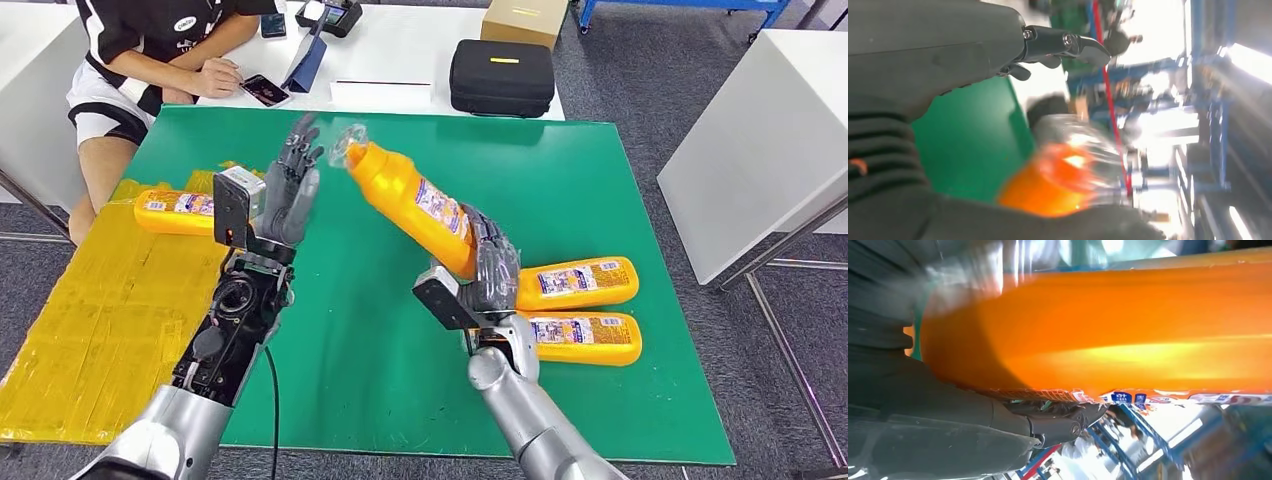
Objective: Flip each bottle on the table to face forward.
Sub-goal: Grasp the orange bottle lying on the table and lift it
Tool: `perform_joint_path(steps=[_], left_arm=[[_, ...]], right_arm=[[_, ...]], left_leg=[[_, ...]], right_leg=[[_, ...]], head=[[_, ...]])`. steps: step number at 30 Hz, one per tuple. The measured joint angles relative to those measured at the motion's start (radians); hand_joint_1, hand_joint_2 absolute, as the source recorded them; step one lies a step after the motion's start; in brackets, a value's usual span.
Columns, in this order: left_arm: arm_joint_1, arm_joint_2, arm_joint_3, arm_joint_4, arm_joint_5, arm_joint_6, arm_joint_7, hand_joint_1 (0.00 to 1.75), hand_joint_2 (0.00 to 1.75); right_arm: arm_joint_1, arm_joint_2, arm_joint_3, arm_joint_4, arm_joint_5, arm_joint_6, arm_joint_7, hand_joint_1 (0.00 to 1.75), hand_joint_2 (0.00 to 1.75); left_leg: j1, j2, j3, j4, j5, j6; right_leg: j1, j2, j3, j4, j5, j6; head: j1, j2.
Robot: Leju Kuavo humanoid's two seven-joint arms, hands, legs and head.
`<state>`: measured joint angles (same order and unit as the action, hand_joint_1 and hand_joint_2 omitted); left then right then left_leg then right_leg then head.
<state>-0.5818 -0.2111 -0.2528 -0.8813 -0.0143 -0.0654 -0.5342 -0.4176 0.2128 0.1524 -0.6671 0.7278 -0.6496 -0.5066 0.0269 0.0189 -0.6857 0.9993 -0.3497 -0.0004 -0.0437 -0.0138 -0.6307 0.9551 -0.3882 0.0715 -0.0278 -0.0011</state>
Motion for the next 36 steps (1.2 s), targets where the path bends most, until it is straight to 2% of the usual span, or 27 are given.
perform_joint_path(steps=[3,8,14,21,26,33,36], left_arm=[[-0.006,-0.009,-0.005,0.047,0.042,-0.026,-0.01,0.0,1.75],[-0.006,-0.013,-0.001,0.086,0.086,-0.018,-0.016,0.0,1.75],[-0.011,-0.017,0.011,0.14,0.122,-0.051,-0.021,0.0,1.75],[-0.012,-0.032,0.012,0.158,0.119,-0.058,-0.019,0.0,1.75],[-0.012,-0.037,0.013,0.158,0.117,-0.061,-0.012,0.0,1.75],[-0.013,-0.042,0.023,0.158,0.114,-0.083,-0.006,0.0,1.75],[-0.013,-0.043,0.025,0.158,0.111,-0.089,-0.005,0.0,1.75]], right_arm=[[0.013,0.012,-0.051,-0.03,-0.04,0.0,-0.077,1.75,1.75],[0.047,0.043,-0.149,-0.103,-0.084,0.0,-0.176,1.75,1.75],[0.088,0.073,-0.214,-0.235,-0.146,0.0,-0.189,1.75,1.75],[0.044,0.09,-0.225,-0.172,-0.069,0.0,-0.188,1.75,1.75],[0.009,0.101,-0.226,-0.073,-0.012,0.0,-0.157,1.75,1.75],[-0.063,0.103,-0.155,0.1,0.12,0.011,0.043,1.75,1.75],[-0.078,0.103,-0.112,0.146,0.145,0.019,0.084,1.75,1.75]], left_leg=[[0.0,0.0,0.0,0.0,0.0,0.0],[0.0,0.0,-0.001,0.0,0.0,0.0],[0.0,0.0,-0.001,0.0,0.0,0.0],[0.0,0.0,-0.001,0.0,0.0,0.0],[0.0,0.0,-0.002,0.0,0.0,0.0],[0.0,0.0,-0.002,0.0,0.0,0.0],[0.0,0.0,-0.002,0.0,0.0,0.0]], right_leg=[[0.0,0.0,0.0,0.0,0.0,0.0],[0.0,0.0,-0.001,0.0,0.0,0.0],[0.0,0.0,-0.001,0.0,0.0,0.0],[0.0,0.0,-0.001,0.0,0.0,0.0],[0.0,0.0,-0.001,0.0,0.0,0.0],[0.0,0.0,-0.002,0.0,0.0,0.0],[0.0,0.0,-0.002,0.0,0.0,0.0]], head=[[0.0,0.0],[0.0,0.0],[0.0,0.0],[0.0,0.0],[0.0,0.0],[0.0,0.0],[0.0,0.0]])
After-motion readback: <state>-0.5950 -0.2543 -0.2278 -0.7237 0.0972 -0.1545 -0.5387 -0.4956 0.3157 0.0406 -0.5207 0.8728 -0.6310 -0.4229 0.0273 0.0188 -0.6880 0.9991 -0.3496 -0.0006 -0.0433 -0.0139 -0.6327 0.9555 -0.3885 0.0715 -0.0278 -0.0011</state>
